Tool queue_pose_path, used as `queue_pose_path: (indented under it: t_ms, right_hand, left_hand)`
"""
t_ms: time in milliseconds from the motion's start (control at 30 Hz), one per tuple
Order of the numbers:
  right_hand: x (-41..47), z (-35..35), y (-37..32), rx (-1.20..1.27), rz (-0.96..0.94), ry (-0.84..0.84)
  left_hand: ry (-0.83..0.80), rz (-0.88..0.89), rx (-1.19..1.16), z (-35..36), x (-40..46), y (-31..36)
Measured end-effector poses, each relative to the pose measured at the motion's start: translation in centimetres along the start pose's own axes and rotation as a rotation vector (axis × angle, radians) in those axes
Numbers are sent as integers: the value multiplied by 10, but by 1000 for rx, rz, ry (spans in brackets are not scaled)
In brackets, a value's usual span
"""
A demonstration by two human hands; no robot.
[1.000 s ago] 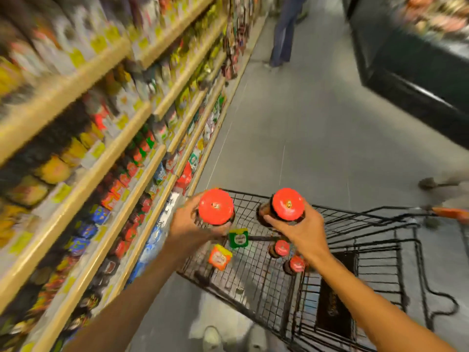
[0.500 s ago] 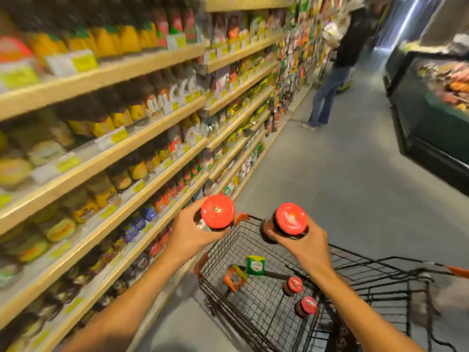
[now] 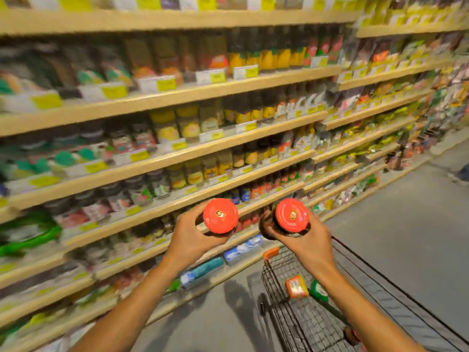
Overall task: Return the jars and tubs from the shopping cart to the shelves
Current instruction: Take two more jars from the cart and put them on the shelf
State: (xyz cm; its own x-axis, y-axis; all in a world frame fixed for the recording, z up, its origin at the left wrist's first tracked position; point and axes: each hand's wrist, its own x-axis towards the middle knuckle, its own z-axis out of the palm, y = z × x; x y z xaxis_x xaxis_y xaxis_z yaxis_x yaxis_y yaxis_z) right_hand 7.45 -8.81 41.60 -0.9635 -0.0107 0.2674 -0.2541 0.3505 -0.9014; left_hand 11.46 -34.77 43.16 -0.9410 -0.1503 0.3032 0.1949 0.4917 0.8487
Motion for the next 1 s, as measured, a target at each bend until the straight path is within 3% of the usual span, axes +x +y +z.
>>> queue_pose_path:
  t_ms: [200,433,1000]
  right_hand:
    - [-11,66,-48,44,-100,-181]
    - [-41,158,-117,88,-206,-343]
    - [-187,389,-295,330,-468,-768]
  left_hand:
    - [217,-29,80,-84,-45,-8]
    - [363,-113,154,-193,-110,-28]
    - [843,-190,331,-437,-316,-36]
